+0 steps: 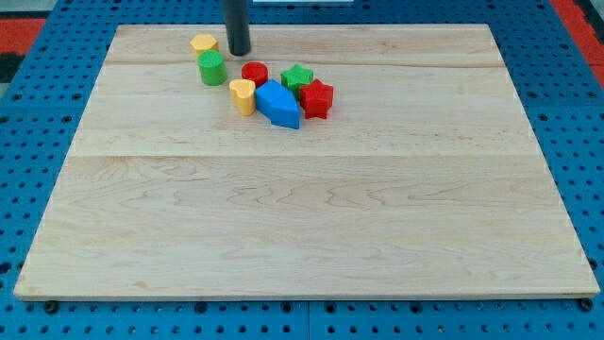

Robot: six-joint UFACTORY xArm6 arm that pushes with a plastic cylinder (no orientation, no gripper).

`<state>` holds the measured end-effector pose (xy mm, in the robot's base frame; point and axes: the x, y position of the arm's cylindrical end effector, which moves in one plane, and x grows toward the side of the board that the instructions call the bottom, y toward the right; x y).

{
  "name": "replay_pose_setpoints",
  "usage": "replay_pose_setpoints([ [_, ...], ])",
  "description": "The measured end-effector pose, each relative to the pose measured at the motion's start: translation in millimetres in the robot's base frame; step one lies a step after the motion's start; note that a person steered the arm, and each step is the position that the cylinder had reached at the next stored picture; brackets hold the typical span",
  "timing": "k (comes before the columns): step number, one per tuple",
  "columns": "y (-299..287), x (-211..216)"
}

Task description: Separate yellow hexagon and green circle

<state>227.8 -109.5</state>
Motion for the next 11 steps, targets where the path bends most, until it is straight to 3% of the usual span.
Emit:
replay_pose_setpoints([
  [1, -30, -36],
  [3, -22, -5],
  [6, -33, -3],
  [9, -78, 1],
  [11, -56, 46],
])
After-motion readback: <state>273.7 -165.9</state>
